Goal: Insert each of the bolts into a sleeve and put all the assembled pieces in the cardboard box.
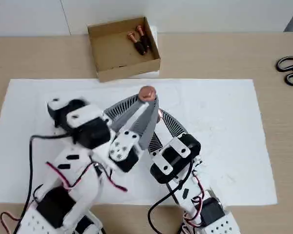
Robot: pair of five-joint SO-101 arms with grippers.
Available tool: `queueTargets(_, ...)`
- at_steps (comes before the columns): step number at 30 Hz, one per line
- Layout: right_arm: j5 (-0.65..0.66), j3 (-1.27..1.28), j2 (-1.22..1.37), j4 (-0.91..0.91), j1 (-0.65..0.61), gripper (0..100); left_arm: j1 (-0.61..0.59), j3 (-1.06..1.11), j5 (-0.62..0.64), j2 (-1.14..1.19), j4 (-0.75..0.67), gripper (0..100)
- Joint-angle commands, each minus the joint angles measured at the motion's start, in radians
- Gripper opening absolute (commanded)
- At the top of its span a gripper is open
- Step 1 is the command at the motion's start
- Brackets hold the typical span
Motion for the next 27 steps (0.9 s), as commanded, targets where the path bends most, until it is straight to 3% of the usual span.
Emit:
queueTargets(1, 0.003, 0.006, -0.008, -0.002, 0.008, 0.5, -0.058, -0.082, 0.003, 0.025, -0.009, 1)
queueTargets(8, 0.005, 0.006, -0.008, -0.004, 0.01, 0.5, -0.089, -0.074, -0.055, 0.032, -0.008, 1)
queueTargets(27, 0.005, -0.025, -0.008, -0.004, 0.01, 0.5, -0.041, 0.073, -0.055, 0.034, -0.04, 1)
